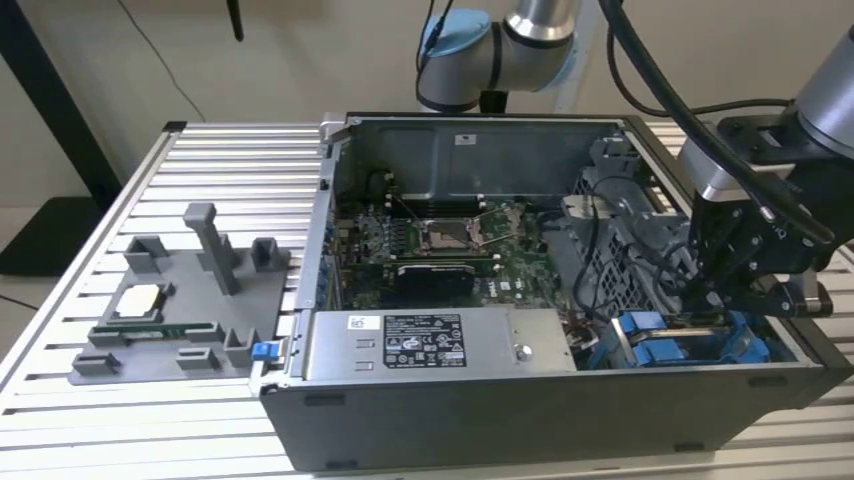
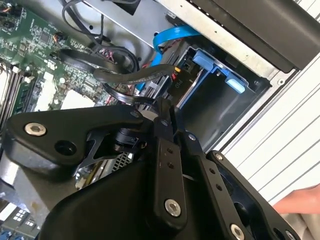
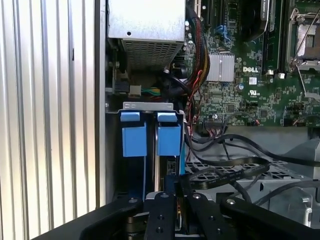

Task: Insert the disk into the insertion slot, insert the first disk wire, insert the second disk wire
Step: 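Insert the second disk wire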

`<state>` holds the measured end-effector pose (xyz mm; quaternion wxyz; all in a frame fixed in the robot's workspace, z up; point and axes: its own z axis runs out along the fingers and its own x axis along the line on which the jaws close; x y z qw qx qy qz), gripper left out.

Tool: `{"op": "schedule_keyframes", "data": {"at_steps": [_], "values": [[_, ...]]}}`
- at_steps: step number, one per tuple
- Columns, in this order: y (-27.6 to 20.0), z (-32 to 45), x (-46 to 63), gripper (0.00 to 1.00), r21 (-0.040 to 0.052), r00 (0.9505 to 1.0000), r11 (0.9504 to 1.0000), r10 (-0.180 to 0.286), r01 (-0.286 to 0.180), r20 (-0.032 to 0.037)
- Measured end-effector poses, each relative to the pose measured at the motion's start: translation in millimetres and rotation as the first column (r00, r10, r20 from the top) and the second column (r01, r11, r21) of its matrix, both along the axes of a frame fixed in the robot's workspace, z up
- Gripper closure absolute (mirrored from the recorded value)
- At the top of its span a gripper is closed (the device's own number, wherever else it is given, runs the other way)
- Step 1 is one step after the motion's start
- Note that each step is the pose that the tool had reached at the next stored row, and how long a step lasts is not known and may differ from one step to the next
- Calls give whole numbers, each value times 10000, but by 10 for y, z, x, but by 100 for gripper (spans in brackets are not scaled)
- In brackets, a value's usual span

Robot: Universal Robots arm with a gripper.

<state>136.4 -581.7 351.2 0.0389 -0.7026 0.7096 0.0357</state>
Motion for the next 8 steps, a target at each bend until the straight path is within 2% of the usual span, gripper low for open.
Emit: {"op": "schedule_keyframes", "data": {"at_steps": [8], "values": [[0, -11, 3, 100, 4, 10000, 10000, 0, 0, 0]]}}
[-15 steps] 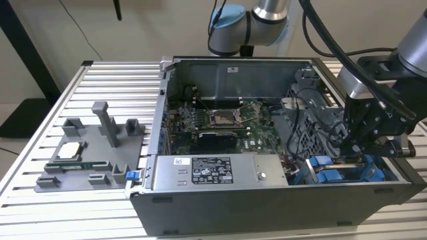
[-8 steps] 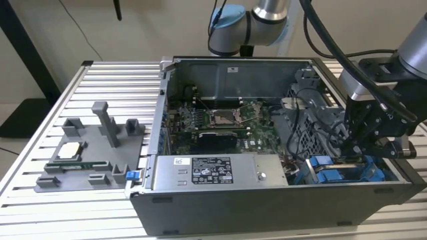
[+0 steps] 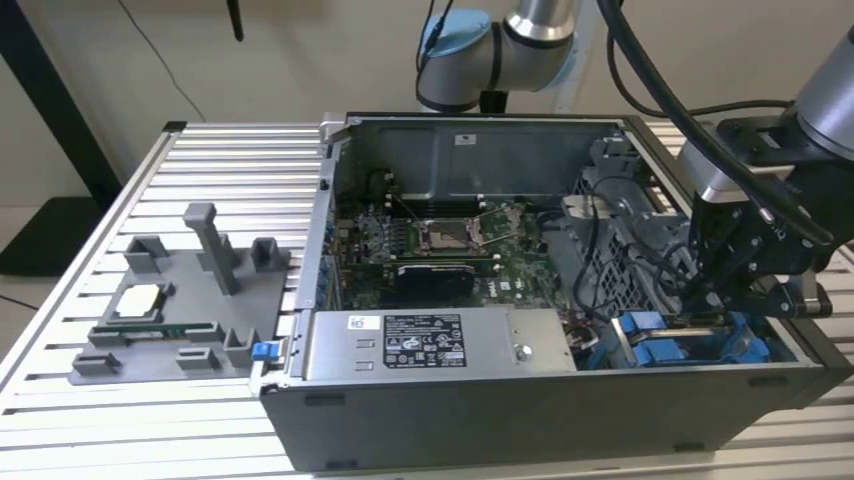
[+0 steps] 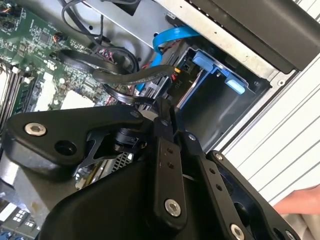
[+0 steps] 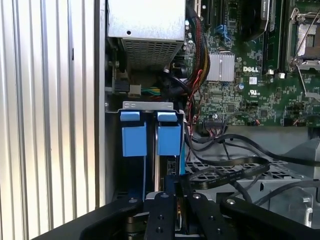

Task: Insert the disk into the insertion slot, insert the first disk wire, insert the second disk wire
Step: 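Insert the second disk wire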

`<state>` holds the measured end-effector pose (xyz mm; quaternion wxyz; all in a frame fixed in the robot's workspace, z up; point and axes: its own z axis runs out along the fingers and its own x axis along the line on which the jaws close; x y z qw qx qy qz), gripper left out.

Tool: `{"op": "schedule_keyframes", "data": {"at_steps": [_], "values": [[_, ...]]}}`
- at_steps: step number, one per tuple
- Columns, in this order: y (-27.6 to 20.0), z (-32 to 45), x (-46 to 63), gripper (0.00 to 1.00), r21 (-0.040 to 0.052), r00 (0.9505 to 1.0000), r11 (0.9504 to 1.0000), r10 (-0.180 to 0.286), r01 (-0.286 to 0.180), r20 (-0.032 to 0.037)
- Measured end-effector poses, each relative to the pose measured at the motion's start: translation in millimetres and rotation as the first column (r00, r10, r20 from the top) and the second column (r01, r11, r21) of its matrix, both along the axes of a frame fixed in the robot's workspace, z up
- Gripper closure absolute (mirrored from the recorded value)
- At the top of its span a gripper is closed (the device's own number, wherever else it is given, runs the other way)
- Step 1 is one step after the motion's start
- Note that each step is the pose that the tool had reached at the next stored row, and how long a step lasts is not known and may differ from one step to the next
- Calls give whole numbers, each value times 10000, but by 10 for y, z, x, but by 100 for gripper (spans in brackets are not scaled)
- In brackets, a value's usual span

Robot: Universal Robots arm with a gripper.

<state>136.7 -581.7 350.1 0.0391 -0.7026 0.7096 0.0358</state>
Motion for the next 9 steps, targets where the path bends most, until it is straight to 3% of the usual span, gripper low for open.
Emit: {"op": "schedule_keyframes", "data": {"at_steps": [9], "values": [[0, -19, 17, 100, -1, 10000, 10000, -1, 1, 1]]}}
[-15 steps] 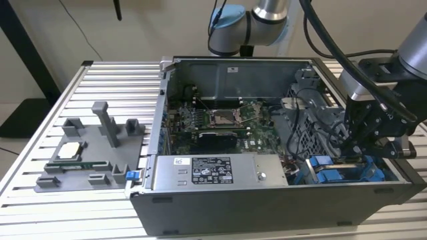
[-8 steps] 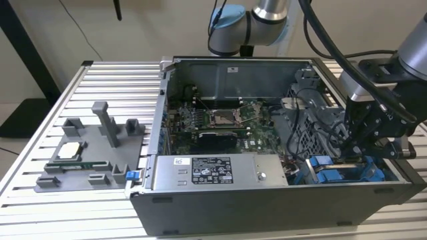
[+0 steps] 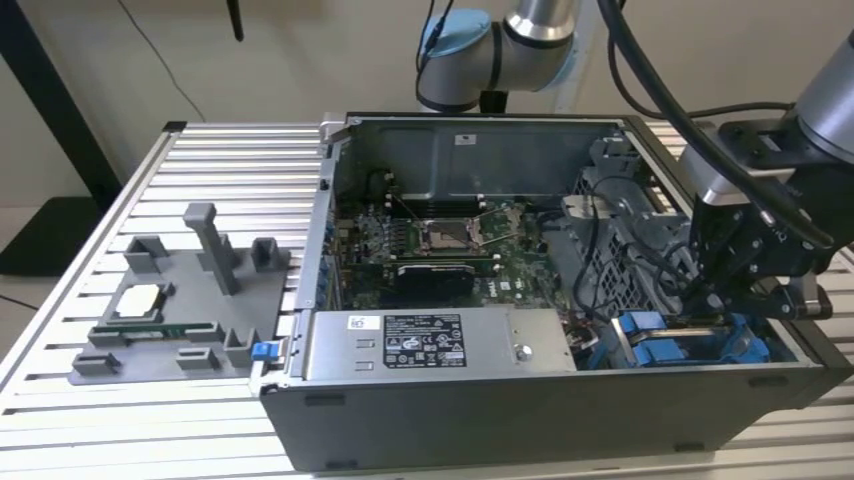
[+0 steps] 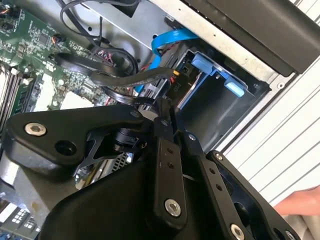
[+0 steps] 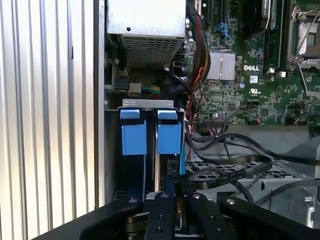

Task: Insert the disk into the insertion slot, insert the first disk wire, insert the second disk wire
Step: 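Insert the second disk wire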

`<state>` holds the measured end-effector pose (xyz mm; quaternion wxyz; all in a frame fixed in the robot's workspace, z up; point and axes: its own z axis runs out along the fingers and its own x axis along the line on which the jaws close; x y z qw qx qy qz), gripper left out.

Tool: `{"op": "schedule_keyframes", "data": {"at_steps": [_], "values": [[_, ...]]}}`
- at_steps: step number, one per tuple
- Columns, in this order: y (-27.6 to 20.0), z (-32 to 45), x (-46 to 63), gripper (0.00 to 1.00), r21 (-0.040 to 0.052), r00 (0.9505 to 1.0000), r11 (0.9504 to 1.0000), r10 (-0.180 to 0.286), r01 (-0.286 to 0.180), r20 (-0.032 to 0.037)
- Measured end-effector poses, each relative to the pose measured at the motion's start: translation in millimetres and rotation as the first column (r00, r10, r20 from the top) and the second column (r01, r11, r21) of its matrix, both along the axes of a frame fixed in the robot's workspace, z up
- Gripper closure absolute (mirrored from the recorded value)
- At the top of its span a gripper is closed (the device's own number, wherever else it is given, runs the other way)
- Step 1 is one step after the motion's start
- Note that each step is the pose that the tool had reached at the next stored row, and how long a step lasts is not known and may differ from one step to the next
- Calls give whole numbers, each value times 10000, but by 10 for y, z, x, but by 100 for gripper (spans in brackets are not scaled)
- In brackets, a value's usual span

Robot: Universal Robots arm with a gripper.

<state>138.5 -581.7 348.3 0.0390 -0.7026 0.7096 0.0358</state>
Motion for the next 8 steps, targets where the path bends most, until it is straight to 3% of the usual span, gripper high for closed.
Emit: {"op": "schedule_keyframes", "data": {"at_steps": [8], "values": [[0, -24, 1, 100, 2, 10000, 10000, 1, -1, 0]]}}
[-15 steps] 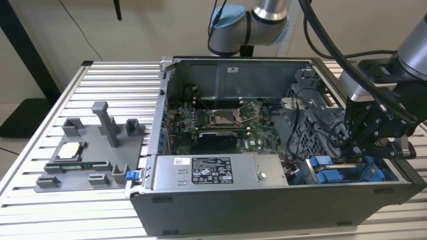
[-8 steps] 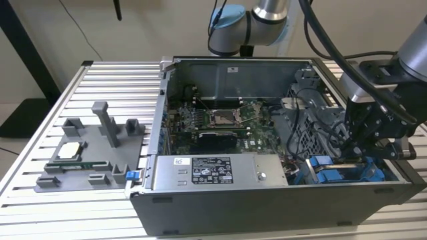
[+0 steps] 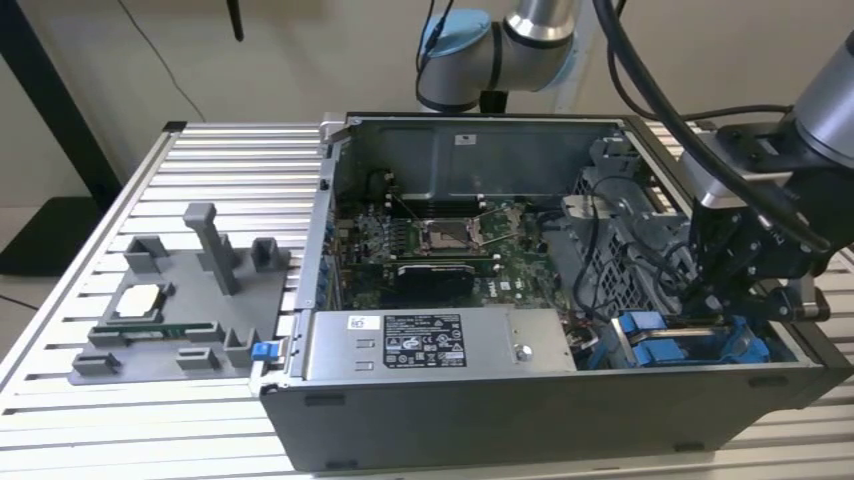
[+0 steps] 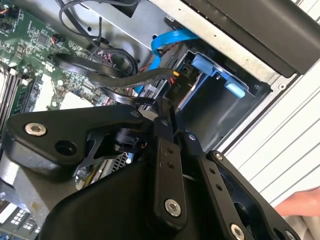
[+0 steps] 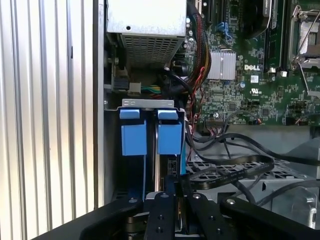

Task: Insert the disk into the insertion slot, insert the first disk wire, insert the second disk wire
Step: 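Insert the second disk wire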

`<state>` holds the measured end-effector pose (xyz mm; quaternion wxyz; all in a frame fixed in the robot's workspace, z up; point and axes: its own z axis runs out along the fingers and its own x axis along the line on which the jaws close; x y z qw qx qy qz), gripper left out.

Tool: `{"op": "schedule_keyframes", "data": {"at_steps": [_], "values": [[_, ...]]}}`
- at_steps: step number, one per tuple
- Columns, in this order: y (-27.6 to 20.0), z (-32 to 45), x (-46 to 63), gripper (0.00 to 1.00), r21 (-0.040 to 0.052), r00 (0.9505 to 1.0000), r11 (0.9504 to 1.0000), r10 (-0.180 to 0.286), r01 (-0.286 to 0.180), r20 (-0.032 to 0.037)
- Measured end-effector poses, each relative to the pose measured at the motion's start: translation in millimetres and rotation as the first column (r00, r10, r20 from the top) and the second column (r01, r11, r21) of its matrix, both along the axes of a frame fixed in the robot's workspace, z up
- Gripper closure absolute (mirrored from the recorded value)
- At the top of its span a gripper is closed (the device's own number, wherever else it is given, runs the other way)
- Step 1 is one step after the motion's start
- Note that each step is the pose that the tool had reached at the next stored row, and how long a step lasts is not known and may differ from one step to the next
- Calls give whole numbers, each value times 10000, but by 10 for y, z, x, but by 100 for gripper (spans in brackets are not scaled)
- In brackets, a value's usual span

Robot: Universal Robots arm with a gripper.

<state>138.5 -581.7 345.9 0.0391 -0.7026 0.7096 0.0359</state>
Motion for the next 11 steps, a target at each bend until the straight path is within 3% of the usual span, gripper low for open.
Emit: {"op": "schedule_keyframes", "data": {"at_steps": [11], "values": [[9, -29, 0, 100, 12, 10000, 10000, 1, -1, 0]]}}
